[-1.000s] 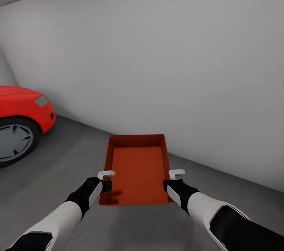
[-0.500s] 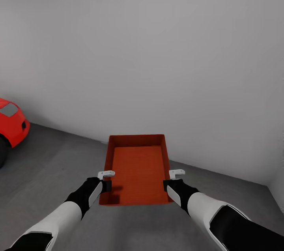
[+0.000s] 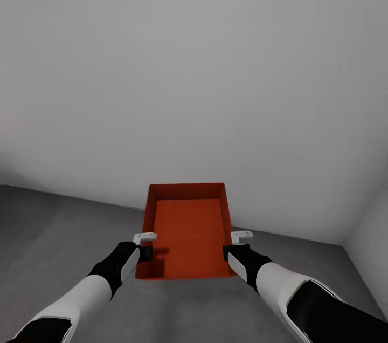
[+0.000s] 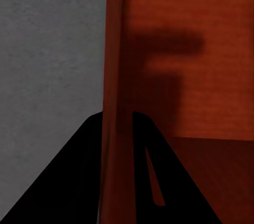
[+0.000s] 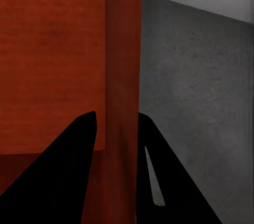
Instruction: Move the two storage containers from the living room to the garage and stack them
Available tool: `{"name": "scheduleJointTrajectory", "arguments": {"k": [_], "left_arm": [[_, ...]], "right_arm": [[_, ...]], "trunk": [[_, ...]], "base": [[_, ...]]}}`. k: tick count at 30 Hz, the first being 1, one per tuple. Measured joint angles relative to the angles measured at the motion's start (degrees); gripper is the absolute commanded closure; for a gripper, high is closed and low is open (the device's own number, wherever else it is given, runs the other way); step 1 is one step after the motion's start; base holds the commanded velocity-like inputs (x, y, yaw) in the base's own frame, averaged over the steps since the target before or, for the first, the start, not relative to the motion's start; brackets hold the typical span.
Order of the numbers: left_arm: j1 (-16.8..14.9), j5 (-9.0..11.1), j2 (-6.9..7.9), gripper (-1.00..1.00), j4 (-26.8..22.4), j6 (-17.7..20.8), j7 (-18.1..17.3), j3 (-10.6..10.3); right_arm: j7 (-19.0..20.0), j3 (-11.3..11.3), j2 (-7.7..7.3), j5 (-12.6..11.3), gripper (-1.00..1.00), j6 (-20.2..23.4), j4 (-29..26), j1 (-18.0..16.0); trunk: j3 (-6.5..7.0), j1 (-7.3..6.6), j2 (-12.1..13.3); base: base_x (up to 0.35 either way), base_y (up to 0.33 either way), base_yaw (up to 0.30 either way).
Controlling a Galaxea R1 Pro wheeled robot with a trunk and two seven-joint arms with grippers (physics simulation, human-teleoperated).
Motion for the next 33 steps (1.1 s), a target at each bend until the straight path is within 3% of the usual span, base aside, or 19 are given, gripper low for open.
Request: {"name": "scheduleJointTrajectory", "arguments": {"k": [17, 33], "left_arm": [[0.0, -0.2, -0.04, 1.00, -0.1, 0.0, 0.0, 0.1], [0.0, 0.0, 0.04, 1.00, -0.2, 0.0, 0.0, 0.0]], "right_arm": [[0.0, 0.0, -0.06, 0.0, 1.00, 0.0, -0.1, 0.0], [0.0, 0.0, -0.02, 0.0, 1.00, 0.0, -0.2, 0.0]], "trunk": [[0.00, 0.02, 0.0], [0.00, 0.02, 0.0]], "base": [[0.012, 0.000, -0.236], [0.000, 0.000, -0.009]]}}
